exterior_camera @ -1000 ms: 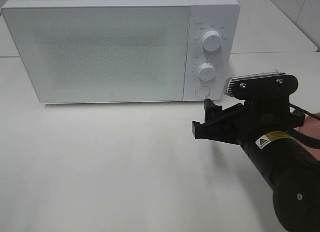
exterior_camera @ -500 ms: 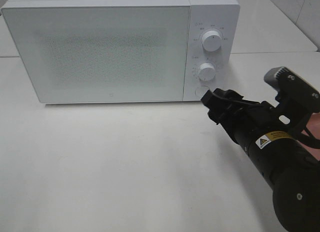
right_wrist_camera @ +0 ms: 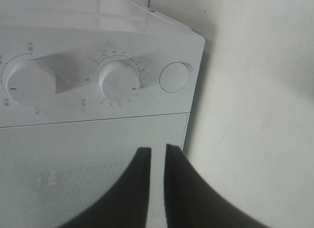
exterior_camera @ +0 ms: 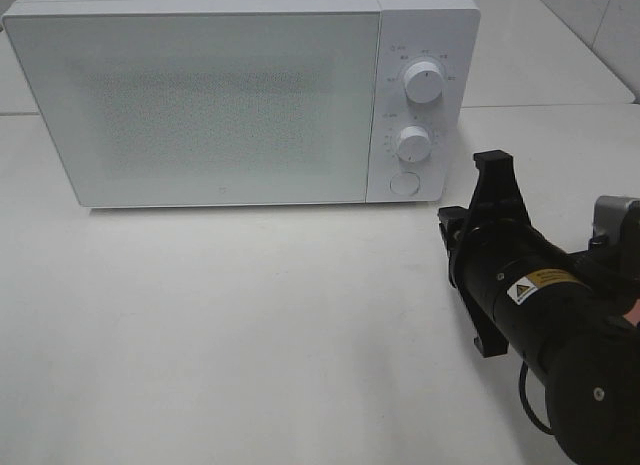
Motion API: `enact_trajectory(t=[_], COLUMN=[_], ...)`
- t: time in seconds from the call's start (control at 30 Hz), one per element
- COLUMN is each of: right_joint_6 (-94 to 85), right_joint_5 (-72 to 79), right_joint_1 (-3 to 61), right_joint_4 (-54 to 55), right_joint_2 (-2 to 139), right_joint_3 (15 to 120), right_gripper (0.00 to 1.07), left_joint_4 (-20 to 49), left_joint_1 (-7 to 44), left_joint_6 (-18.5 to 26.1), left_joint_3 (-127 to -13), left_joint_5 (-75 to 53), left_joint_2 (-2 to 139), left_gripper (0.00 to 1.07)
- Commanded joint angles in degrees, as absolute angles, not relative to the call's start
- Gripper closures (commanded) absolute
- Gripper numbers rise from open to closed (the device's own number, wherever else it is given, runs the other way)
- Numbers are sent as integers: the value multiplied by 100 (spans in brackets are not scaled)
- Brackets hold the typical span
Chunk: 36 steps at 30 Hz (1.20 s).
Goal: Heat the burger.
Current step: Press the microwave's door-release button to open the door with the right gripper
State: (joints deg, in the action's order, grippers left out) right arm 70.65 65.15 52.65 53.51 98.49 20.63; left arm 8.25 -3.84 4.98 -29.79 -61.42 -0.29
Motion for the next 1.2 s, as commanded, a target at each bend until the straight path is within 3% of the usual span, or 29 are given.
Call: enact_trajectory(t=[0.03, 0.33, 0.73, 1.2], right_joint_6=[7219, 7116, 7609, 7867], right_joint_5=[6394, 6045, 5982, 5615], right_joint_1=[5288, 4916, 4039, 3392], right_joint_4=[5351, 5099, 3833, 3346], right_joint_2=[9866, 9941, 10795, 11516], right_joint_3=[2057, 2172, 3008, 3856], right_gripper=[107, 107, 107, 107], left_joint_4=[871, 871, 871, 871], left_joint_1=[-361, -361, -361, -361], left_joint_6=[470, 470, 470, 470], left_joint_3=[-2968, -2968, -2968, -2968], left_joint_5=[-6148, -6148, -6148, -6148], left_joint_2=[-126, -126, -126, -126], left_gripper=[9, 9, 9, 9])
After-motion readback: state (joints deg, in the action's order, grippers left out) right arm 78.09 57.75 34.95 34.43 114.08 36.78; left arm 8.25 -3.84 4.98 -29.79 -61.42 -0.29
